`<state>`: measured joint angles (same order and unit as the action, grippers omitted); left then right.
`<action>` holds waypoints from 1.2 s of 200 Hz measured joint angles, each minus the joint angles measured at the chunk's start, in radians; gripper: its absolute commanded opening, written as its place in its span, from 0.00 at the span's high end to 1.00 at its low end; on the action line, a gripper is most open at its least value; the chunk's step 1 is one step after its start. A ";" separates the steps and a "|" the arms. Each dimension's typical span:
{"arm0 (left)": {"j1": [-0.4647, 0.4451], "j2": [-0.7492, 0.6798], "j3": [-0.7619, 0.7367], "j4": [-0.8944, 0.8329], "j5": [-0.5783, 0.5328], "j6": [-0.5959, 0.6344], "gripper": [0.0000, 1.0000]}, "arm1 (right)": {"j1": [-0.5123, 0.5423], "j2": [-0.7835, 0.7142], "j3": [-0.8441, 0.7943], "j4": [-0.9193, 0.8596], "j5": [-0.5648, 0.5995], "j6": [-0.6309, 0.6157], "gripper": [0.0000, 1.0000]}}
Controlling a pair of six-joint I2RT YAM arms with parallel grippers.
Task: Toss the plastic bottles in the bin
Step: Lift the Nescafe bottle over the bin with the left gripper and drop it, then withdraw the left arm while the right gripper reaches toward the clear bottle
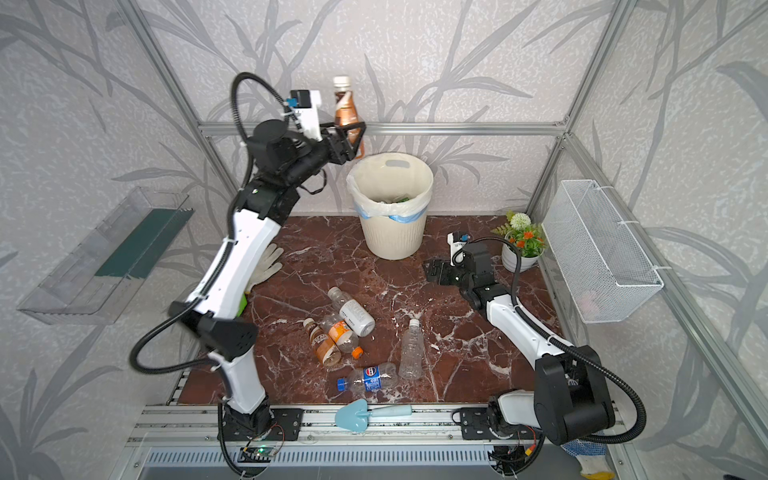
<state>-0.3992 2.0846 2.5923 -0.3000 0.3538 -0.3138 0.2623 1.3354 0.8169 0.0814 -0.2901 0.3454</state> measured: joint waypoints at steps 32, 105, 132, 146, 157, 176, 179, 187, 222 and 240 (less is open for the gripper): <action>0.006 0.149 0.098 -0.250 0.010 0.003 0.01 | 0.013 -0.013 -0.019 -0.009 0.001 -0.002 0.06; 0.045 -0.579 -0.619 -0.215 -0.299 0.130 0.01 | 0.034 -0.077 -0.027 -0.132 0.029 -0.010 0.04; 0.111 -0.812 -0.919 -0.140 -0.386 0.137 0.01 | 0.101 -0.132 -0.027 -0.256 0.093 -0.004 0.03; 0.177 -0.877 -1.084 -0.117 -0.418 0.129 0.01 | 0.154 -0.150 -0.026 -0.323 0.132 0.012 0.04; 0.227 -0.909 -1.217 -0.103 -0.439 0.119 0.01 | 0.206 -0.154 -0.023 -0.385 0.158 0.034 0.04; 0.286 -0.911 -1.410 -0.087 -0.459 0.108 0.01 | 0.304 -0.154 -0.013 -0.500 0.216 0.100 0.04; 0.293 -0.912 -1.440 -0.088 -0.461 0.107 0.01 | 0.317 -0.154 -0.011 -0.517 0.226 0.113 0.04; 0.304 -0.916 -1.508 -0.087 -0.463 0.101 0.01 | 0.363 -0.154 -0.001 -0.567 0.256 0.156 0.04; 0.319 -0.945 -1.615 -0.064 -0.444 0.066 0.01 | 0.506 -0.144 0.019 -0.689 0.333 0.362 0.05; 0.321 -0.950 -1.615 -0.021 -0.416 0.032 0.02 | 0.541 -0.106 0.020 -0.713 0.346 0.429 0.06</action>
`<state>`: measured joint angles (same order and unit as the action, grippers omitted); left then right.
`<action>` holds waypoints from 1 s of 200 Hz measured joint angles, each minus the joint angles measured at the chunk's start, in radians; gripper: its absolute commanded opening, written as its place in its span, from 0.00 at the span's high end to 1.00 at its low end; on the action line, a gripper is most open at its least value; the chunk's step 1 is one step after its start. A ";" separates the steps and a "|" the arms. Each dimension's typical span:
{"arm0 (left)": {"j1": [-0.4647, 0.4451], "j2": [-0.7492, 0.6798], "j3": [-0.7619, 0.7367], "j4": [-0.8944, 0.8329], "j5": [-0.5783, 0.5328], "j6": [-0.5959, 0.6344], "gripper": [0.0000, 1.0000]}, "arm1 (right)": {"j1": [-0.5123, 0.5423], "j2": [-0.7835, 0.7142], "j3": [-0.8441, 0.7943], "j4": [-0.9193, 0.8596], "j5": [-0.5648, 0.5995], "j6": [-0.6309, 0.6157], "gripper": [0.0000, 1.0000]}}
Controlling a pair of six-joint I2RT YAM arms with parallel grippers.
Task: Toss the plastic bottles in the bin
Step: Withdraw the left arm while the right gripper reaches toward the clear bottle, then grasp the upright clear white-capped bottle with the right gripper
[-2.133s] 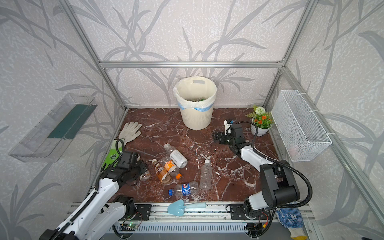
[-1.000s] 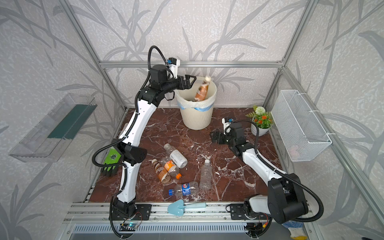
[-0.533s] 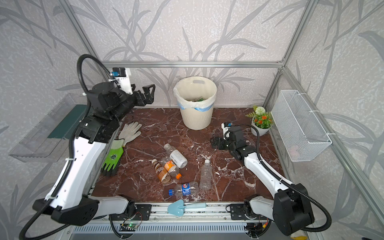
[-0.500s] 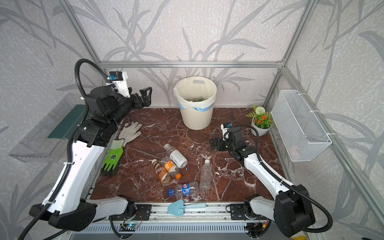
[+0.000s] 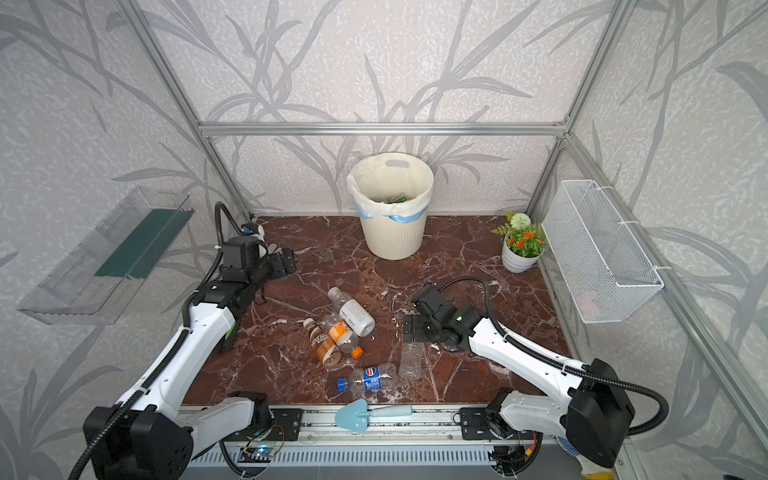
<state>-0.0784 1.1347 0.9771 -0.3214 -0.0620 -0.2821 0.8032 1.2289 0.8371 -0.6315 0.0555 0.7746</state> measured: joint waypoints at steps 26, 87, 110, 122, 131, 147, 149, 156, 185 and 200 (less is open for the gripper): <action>0.000 0.029 0.006 0.008 0.032 -0.029 0.03 | 0.023 0.097 0.010 -0.025 -0.013 0.056 0.08; 0.000 0.061 0.010 0.008 0.063 -0.061 0.03 | 0.037 0.207 0.013 -0.011 -0.042 0.085 0.12; 0.000 0.063 0.010 0.008 0.064 -0.063 0.03 | 0.037 0.253 0.018 0.003 -0.049 0.081 0.16; 0.000 0.064 0.010 0.008 0.064 -0.063 0.03 | 0.037 0.279 0.022 0.005 -0.051 0.081 0.18; 0.000 0.066 0.010 0.008 0.064 -0.063 0.03 | 0.037 0.298 0.028 0.005 -0.053 0.081 0.19; 0.000 0.069 0.010 0.008 0.064 -0.063 0.03 | 0.037 0.315 0.038 0.005 -0.054 0.080 0.24; 0.000 0.070 0.010 0.008 0.064 -0.063 0.03 | 0.037 0.315 0.039 0.006 -0.054 0.078 0.24; 0.000 0.071 0.010 0.008 0.064 -0.063 0.03 | 0.037 0.317 0.042 0.005 -0.055 0.076 0.27; 0.000 0.076 0.010 0.007 0.064 -0.063 0.03 | 0.034 0.316 0.047 0.006 -0.056 0.068 0.41; 0.000 0.076 0.010 0.008 0.064 -0.063 0.03 | 0.024 0.313 0.050 0.006 -0.057 0.063 0.44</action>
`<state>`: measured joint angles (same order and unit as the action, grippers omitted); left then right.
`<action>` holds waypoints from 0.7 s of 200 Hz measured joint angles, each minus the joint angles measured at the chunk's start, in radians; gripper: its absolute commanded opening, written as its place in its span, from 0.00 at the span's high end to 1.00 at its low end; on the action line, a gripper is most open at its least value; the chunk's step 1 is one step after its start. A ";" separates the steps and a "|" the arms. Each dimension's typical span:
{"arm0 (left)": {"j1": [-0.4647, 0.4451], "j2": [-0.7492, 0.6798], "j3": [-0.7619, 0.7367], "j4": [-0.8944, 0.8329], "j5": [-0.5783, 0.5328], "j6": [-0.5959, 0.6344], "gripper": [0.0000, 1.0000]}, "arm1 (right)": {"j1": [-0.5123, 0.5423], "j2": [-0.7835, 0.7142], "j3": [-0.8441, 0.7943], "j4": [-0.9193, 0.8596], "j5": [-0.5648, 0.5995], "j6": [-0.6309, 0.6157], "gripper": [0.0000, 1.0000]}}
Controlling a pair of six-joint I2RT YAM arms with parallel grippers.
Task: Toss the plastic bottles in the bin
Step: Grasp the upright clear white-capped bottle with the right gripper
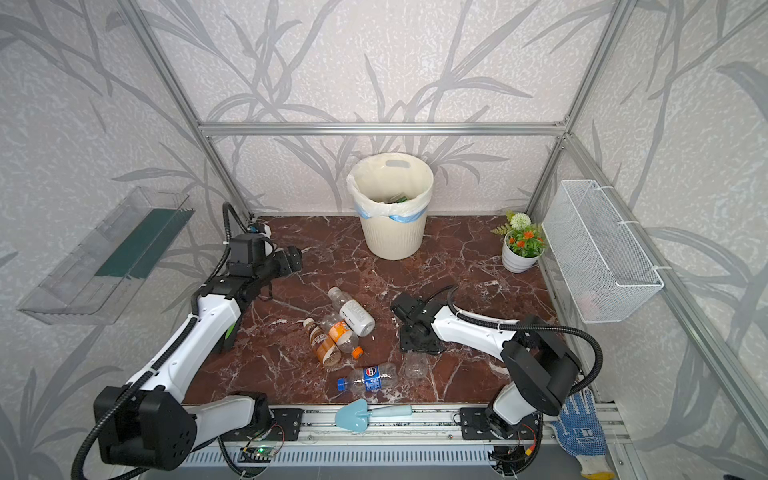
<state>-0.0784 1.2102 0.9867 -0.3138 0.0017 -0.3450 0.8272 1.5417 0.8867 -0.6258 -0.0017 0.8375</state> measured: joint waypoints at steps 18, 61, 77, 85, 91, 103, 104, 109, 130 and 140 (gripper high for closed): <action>0.000 0.000 0.000 0.000 0.000 0.000 0.03 | -0.014 -0.002 0.000 0.000 0.000 -0.012 0.47; 0.000 0.000 0.000 -0.001 0.000 0.000 0.03 | -0.079 -0.020 0.034 -0.015 0.019 -0.087 0.48; 0.000 0.000 0.000 -0.001 0.000 0.000 0.03 | -0.117 -0.045 0.071 -0.007 0.038 -0.142 0.48; 0.000 0.000 0.000 -0.001 0.001 0.000 0.03 | -0.138 -0.066 0.086 0.002 0.047 -0.176 0.48; 0.000 0.000 0.000 -0.001 0.001 0.000 0.03 | -0.153 -0.085 0.095 0.011 0.056 -0.199 0.48; 0.000 0.000 0.000 0.000 0.004 0.000 0.03 | -0.184 -0.137 0.104 0.041 0.081 -0.247 0.49; 0.000 0.000 0.000 0.000 0.004 0.000 0.03 | -0.186 -0.140 0.104 0.043 0.083 -0.249 0.49; 0.000 0.000 0.000 0.000 0.005 0.000 0.03 | -0.198 -0.165 0.104 0.060 0.097 -0.271 0.49; 0.000 -0.005 0.000 0.001 0.007 0.000 0.03 | -0.249 -0.284 0.096 0.151 0.139 -0.340 0.49; 0.000 -0.011 0.000 0.001 0.006 0.000 0.03 | -0.275 -0.339 0.092 0.196 0.150 -0.377 0.49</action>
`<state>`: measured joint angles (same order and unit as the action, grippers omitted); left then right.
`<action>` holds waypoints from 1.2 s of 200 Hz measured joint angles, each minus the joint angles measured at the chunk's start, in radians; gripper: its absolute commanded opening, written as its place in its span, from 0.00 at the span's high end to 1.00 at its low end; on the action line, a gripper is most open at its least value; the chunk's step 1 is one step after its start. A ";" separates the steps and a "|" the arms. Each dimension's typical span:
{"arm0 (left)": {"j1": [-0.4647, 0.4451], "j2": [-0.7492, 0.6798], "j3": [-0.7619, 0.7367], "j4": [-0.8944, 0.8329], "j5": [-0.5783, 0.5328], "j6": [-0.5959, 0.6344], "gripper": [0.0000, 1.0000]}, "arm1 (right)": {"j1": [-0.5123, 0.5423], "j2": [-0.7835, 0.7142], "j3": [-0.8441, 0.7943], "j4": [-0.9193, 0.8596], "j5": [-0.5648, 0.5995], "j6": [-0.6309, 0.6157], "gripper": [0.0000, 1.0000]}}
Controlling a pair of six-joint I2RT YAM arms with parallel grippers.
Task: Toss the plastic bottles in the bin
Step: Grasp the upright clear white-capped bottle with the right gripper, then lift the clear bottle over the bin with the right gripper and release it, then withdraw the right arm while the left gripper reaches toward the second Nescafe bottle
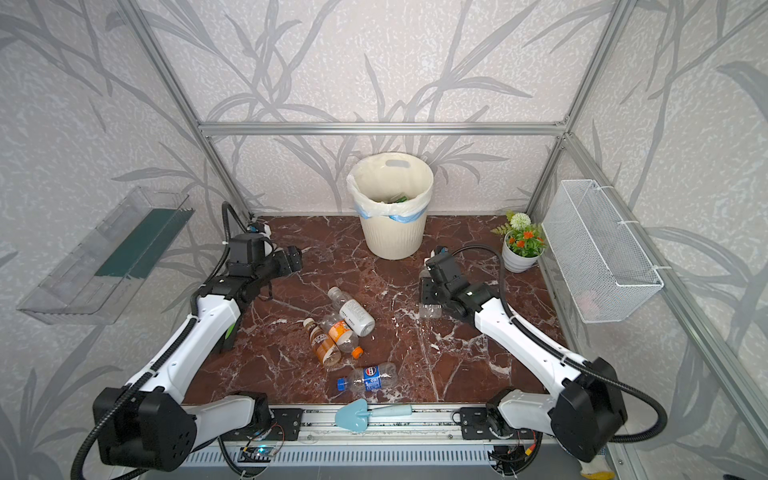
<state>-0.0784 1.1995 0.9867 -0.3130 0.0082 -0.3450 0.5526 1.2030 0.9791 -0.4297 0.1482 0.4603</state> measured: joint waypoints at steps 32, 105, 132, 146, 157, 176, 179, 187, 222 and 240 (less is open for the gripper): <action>-0.001 -0.036 -0.005 0.003 0.003 -0.025 0.05 | -0.044 -0.142 0.000 0.139 0.056 -0.177 0.45; -0.001 -0.224 -0.174 0.018 0.042 -0.105 0.05 | -0.058 -0.237 0.085 0.477 0.027 -0.496 0.40; -0.001 -0.280 -0.193 0.018 0.046 -0.123 0.06 | -0.102 0.100 0.546 0.434 -0.114 -0.507 0.33; -0.001 -0.302 -0.207 0.018 0.046 -0.136 0.06 | -0.119 0.378 0.935 0.351 -0.206 -0.505 0.18; -0.001 -0.320 -0.226 0.011 0.046 -0.148 0.06 | -0.124 0.591 1.246 0.230 -0.233 -0.501 0.02; -0.001 -0.364 -0.270 -0.016 0.046 -0.165 0.06 | -0.133 0.948 1.746 -0.047 -0.231 -0.503 0.01; -0.001 -0.376 -0.279 -0.024 0.046 -0.167 0.06 | -0.135 1.007 1.829 -0.099 -0.228 -0.500 0.01; -0.001 -0.402 -0.298 -0.032 0.046 -0.171 0.06 | -0.140 1.094 1.938 -0.184 -0.230 -0.491 0.01; -0.001 -0.511 -0.332 -0.090 0.045 -0.178 0.06 | -0.169 0.980 1.696 -0.343 -0.224 -0.471 0.01; -0.001 -0.525 -0.331 -0.119 0.048 -0.187 0.06 | -0.177 0.742 1.326 -0.204 -0.217 -0.468 0.01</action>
<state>-0.0795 0.6746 0.6556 -0.4316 0.0559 -0.5323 0.3752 1.9450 2.3047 -0.6334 -0.0692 -0.0074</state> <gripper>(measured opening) 0.944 0.991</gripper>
